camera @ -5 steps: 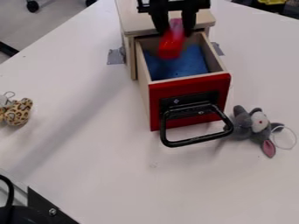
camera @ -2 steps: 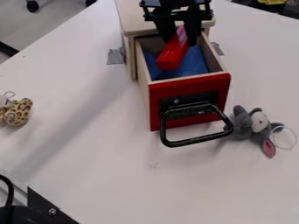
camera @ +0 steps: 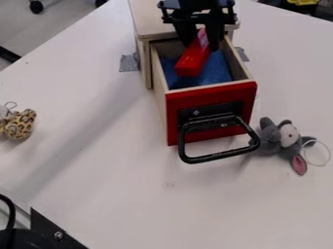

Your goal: Put the red object in the drawer.

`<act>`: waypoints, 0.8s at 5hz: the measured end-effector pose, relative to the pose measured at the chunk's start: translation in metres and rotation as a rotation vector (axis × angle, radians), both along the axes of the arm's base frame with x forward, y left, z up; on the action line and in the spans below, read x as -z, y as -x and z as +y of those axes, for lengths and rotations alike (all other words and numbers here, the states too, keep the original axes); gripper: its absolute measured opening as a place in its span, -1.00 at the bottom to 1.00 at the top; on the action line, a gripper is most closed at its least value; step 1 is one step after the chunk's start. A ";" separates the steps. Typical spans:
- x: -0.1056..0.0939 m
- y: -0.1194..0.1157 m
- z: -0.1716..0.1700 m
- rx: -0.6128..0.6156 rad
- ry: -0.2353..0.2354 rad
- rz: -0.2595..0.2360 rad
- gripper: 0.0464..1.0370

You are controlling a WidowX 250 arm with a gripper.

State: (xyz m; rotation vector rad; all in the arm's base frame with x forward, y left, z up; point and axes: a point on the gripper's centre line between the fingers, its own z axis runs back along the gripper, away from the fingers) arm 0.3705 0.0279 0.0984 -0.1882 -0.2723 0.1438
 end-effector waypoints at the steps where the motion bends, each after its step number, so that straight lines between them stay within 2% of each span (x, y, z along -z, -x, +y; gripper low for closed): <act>1: -0.002 -0.002 0.000 -0.013 0.010 0.013 0.75; 2: -0.005 0.000 0.000 -0.028 0.015 0.040 0.92; 3: -0.013 0.009 0.013 -0.084 -0.020 0.068 0.92; 4: -0.029 0.017 0.028 -0.201 -0.075 0.070 0.92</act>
